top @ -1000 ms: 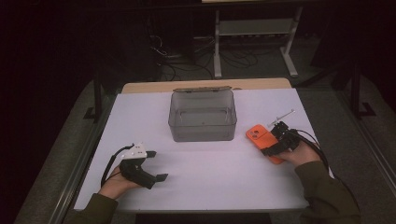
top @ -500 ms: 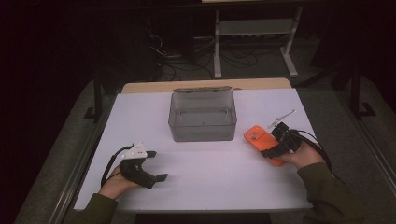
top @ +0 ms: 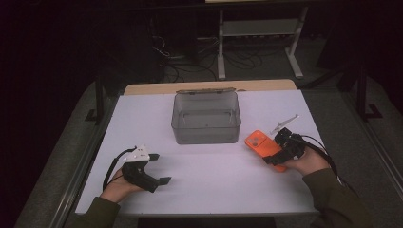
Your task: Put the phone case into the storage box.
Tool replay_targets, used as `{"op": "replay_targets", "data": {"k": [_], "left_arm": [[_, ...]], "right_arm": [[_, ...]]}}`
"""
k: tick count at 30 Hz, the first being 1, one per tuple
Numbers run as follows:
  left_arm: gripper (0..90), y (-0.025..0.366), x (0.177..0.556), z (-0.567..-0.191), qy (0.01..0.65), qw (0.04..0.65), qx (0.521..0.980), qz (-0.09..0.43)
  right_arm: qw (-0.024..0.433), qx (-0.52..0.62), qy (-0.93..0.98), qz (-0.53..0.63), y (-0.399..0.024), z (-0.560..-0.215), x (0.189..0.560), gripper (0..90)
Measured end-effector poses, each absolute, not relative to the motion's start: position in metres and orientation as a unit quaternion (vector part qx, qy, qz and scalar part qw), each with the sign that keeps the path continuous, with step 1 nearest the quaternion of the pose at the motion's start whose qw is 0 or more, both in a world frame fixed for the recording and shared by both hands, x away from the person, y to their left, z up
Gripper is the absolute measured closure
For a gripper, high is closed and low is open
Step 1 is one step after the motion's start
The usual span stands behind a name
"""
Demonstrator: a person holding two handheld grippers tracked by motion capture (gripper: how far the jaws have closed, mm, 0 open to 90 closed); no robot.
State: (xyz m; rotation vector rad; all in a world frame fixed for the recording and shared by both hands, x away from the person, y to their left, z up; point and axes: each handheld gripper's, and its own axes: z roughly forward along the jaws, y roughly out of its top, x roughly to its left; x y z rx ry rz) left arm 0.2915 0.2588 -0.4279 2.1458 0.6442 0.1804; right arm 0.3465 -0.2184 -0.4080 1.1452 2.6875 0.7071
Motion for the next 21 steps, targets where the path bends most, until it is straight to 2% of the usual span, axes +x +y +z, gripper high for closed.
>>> {"op": "replay_targets", "data": {"k": [21], "left_arm": [[0.0, 0.258, 0.291, -0.428, 0.257, 0.431, 0.862, 0.072]], "right_arm": [[0.062, 0.353, 0.901, 0.246, -0.201, -0.404, 0.343, 15.5]]}}
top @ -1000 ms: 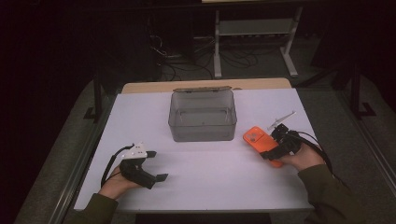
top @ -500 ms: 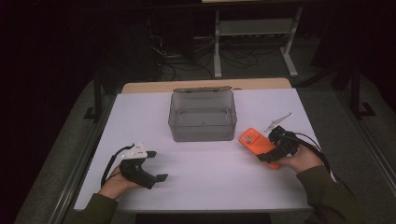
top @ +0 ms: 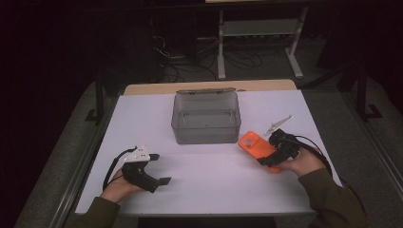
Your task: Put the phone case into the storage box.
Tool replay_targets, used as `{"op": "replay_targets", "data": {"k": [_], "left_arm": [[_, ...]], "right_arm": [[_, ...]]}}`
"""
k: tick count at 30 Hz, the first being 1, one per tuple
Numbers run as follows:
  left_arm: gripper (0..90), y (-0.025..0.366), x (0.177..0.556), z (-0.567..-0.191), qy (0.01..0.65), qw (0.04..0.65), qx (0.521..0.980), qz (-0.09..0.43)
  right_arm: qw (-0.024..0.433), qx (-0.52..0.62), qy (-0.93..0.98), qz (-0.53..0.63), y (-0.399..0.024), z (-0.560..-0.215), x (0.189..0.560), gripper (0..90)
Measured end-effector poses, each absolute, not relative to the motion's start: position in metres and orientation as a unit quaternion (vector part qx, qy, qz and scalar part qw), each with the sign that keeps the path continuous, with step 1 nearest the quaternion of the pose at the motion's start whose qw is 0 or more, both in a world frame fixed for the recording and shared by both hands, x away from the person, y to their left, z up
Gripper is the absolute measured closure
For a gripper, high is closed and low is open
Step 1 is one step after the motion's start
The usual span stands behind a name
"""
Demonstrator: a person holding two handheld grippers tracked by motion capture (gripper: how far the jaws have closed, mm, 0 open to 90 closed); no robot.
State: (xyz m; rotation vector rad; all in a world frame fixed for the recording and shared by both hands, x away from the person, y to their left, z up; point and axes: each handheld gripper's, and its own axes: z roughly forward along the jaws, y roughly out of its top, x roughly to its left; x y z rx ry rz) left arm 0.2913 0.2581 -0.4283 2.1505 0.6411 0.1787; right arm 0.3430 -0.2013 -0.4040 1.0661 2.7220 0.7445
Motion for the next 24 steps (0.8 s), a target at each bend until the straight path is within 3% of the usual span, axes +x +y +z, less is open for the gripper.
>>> {"op": "replay_targets", "data": {"k": [24], "left_arm": [[0.0, 0.258, 0.291, -0.428, 0.257, 0.431, 0.862, 0.072]], "right_arm": [[0.057, 0.327, 0.911, 0.244, -0.185, -0.403, 0.338, 15.5]]}}
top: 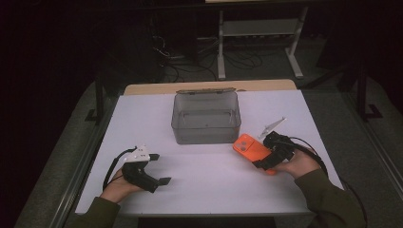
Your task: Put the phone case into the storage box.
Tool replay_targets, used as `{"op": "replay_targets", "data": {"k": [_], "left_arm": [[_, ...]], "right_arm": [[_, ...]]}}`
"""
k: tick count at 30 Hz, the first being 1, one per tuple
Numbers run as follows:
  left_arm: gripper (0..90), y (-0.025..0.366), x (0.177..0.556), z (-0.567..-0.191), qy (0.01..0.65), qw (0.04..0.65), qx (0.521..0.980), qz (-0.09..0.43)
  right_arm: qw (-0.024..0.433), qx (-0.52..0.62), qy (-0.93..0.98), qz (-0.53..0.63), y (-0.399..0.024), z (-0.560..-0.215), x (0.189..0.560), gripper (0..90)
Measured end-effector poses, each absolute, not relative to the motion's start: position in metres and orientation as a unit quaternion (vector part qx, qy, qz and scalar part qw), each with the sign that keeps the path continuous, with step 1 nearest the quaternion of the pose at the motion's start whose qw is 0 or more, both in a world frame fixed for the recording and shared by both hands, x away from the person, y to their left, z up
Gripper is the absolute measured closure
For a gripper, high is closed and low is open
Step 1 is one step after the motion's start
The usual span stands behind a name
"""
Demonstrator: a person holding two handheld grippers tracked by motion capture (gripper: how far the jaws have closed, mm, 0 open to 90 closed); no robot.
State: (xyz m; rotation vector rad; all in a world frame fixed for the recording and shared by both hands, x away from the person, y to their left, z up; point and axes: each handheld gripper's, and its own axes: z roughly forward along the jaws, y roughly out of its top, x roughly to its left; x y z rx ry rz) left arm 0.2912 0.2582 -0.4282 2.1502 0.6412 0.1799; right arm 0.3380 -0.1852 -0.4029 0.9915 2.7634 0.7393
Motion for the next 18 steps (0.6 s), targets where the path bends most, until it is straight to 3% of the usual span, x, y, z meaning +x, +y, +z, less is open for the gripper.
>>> {"op": "replay_targets", "data": {"k": [18], "left_arm": [[0.0, 0.258, 0.291, -0.428, 0.258, 0.432, 0.861, 0.072]], "right_arm": [[0.053, 0.309, 0.918, 0.244, -0.173, -0.402, 0.333, 15.5]]}}
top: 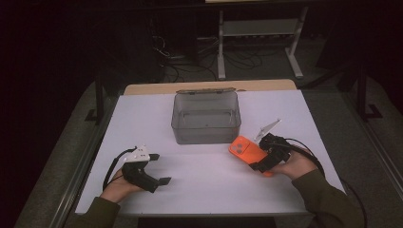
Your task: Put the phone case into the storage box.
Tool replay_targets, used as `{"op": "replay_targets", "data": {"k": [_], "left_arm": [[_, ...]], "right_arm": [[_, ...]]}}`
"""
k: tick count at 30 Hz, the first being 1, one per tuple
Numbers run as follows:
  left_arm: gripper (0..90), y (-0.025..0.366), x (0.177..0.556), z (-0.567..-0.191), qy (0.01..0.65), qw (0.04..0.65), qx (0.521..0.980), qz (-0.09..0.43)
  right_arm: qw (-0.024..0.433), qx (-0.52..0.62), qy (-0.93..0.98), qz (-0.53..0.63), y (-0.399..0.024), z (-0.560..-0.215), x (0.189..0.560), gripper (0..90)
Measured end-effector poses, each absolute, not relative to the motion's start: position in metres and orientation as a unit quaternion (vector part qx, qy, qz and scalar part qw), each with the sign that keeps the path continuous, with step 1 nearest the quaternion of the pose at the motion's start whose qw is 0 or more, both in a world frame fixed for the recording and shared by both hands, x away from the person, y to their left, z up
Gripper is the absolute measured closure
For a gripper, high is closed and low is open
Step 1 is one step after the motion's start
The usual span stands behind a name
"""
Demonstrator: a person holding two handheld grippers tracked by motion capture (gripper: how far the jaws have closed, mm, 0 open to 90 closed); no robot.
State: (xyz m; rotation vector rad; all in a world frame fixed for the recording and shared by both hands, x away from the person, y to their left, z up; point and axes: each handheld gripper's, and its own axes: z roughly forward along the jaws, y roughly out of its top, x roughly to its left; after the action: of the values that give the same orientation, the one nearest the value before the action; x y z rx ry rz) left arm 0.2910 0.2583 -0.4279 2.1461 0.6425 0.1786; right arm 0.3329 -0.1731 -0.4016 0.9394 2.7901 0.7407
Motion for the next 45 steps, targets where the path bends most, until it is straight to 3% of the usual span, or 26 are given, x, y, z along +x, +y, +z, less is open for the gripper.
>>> {"op": "replay_targets", "data": {"k": [45], "left_arm": [[0.0, 0.256, 0.290, -0.429, 0.259, 0.435, 0.859, 0.073]], "right_arm": [[0.041, 0.236, 0.939, 0.248, -0.114, -0.398, 0.334, 15.5]]}}
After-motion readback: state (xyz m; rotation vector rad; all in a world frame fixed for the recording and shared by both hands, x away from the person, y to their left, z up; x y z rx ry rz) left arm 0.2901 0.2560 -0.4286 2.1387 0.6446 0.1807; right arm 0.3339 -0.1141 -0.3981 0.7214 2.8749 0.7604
